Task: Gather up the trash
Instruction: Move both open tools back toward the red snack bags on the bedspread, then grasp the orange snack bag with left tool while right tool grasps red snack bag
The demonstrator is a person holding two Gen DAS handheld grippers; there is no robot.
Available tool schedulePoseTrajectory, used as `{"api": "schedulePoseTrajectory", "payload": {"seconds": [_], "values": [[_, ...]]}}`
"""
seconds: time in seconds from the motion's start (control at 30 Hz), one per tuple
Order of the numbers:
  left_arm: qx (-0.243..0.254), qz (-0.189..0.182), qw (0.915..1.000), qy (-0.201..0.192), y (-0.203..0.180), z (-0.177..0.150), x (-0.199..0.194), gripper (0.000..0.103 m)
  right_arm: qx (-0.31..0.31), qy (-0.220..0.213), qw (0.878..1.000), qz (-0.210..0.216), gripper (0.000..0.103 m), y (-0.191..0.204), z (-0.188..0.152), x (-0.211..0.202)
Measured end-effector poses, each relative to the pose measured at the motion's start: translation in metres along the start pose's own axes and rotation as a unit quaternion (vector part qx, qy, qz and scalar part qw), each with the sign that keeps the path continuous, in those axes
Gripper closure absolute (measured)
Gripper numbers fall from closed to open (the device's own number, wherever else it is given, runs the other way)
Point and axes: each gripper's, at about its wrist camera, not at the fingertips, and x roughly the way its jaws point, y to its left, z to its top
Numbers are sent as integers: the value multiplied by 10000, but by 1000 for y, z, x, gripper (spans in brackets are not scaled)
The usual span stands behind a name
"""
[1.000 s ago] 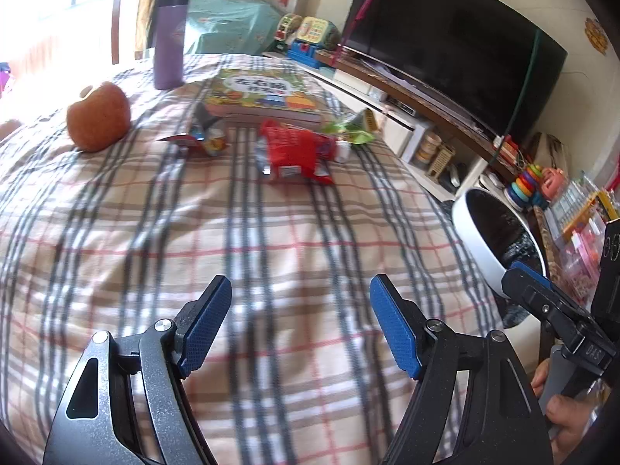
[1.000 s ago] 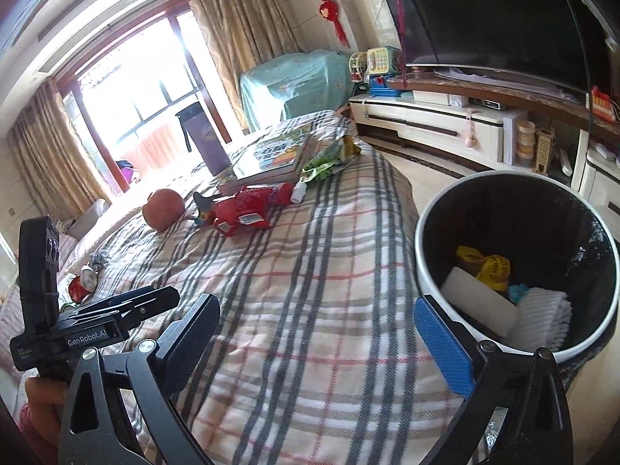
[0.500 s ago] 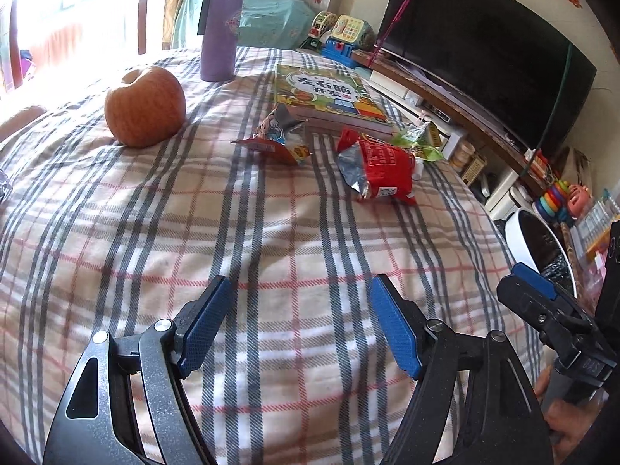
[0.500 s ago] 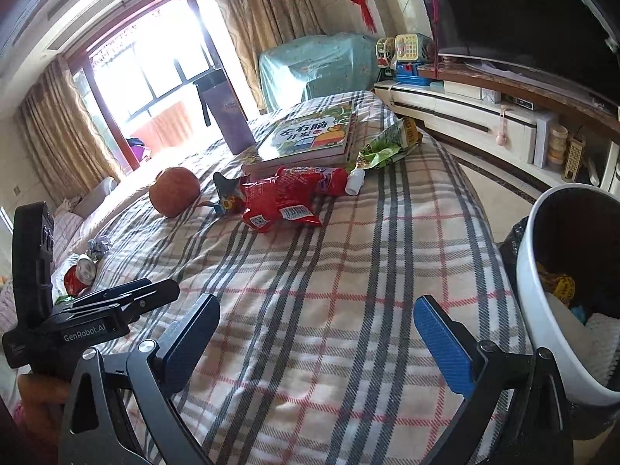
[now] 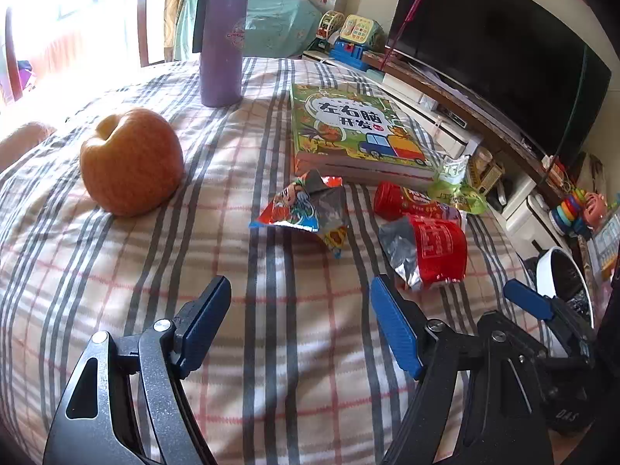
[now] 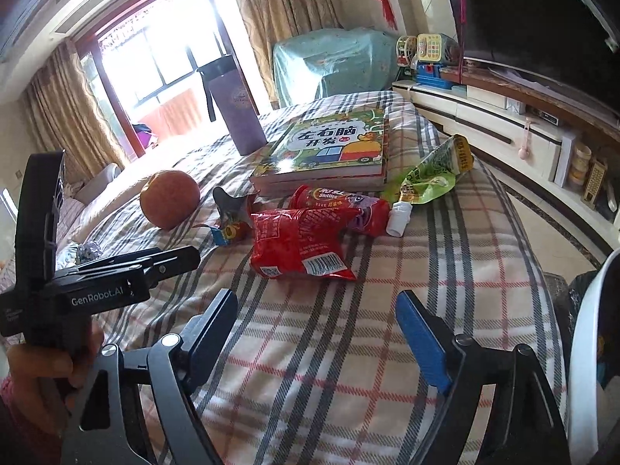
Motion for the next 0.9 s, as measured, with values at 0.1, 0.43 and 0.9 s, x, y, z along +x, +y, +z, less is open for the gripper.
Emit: {"api": "schedulePoseTrajectory", "payload": {"seconds": [0.1, 0.43, 0.9], "values": [[-25, -41, 10000, 54, 2, 12, 14, 26, 18, 73, 10000, 12, 18, -1, 5, 13], [-2, -90, 9998, 194, 6, 33, 53, 69, 54, 324, 9994, 62, 69, -6, 20, 42], [135, -531, 9985, 53, -22, -14, 4, 100, 140, 66, 9994, 305, 95, -12, -8, -16]]}}
